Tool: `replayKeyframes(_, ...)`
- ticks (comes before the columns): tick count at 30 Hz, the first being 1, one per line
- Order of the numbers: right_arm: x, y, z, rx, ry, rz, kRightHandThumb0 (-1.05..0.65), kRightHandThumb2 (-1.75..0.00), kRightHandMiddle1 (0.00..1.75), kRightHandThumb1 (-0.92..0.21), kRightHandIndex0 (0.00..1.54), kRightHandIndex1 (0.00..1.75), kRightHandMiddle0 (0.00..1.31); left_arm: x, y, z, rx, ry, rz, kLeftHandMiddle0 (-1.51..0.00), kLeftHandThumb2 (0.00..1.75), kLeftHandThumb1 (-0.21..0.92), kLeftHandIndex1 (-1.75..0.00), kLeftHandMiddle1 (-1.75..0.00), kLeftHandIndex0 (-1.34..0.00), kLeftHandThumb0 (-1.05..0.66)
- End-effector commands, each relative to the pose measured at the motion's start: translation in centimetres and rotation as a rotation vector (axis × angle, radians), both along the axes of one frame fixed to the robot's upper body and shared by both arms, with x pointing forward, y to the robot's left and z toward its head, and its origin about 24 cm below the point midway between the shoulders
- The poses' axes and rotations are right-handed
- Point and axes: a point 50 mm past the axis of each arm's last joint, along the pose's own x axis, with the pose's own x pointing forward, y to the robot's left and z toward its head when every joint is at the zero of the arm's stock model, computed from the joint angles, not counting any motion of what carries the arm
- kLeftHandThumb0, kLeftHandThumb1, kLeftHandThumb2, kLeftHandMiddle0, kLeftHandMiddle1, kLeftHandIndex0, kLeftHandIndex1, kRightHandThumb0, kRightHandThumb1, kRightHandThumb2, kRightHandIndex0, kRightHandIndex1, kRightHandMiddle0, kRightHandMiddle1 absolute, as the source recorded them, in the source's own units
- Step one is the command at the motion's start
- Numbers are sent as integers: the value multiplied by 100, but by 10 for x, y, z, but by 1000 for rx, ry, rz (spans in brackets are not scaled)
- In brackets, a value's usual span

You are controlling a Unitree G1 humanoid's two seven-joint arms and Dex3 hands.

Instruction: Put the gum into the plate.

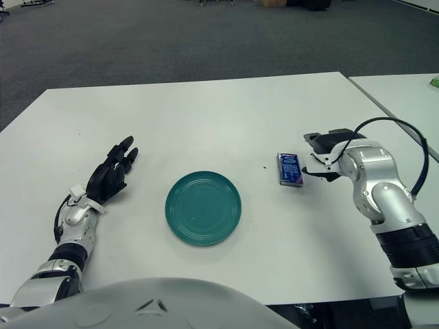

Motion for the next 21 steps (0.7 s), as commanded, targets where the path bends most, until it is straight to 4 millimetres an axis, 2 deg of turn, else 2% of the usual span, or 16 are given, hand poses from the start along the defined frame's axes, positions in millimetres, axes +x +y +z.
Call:
replayKeyframes(1, 4, 3, -3, 8, -23, 8, -105, -88, 0, -92, 0, 0, 0, -28, 3, -35, -12, 207, 33, -9, 73, 92, -20, -2, 0, -105)
replayKeyframes(7, 5, 5, -13, 30, -21, 10, -105, -89, 0, -92, 0, 0, 0, -25, 2, -35, -23, 191, 47, -11, 73, 92, -26, -2, 0, -105)
replayKeyframes(14, 5, 13, -26, 60, -8, 21, -105, -90, 0, -92, 0, 0, 0, -28, -2, -35, -123, 184, -4, -10, 69, 92, -22, -1, 0, -105)
replayKeyframes(21, 5, 14, -34, 81, 2, 24, -105, -90, 0, -92, 0, 0, 0, -29, 0, -32, -76, 160, -12, -9, 69, 92, -21, 0, 0, -105)
